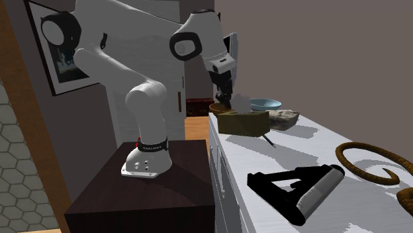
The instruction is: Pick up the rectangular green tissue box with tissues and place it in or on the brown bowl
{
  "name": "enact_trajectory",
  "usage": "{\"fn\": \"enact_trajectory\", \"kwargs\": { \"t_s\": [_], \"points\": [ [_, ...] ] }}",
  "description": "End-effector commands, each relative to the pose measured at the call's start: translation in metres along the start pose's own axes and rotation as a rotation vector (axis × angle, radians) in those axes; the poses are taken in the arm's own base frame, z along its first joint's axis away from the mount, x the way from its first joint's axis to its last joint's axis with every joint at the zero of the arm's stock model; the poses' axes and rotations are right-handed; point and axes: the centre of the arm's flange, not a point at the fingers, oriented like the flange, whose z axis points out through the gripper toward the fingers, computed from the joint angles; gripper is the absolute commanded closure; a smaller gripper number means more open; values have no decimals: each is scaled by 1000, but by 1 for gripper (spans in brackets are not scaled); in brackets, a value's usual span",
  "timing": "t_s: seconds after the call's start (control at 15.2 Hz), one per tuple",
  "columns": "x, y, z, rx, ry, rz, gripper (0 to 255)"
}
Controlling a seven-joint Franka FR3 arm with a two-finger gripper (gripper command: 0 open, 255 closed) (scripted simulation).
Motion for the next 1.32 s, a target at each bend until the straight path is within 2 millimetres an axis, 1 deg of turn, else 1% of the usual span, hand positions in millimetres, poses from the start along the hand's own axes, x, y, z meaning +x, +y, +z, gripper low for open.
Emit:
{"fn": "enact_trajectory", "kwargs": {
  "t_s": [0.0,1.25],
  "points": [
    [2,-3,-9,0,-1,0,255],
    [19,-39,-101,0,-1,0,255]
  ]
}}
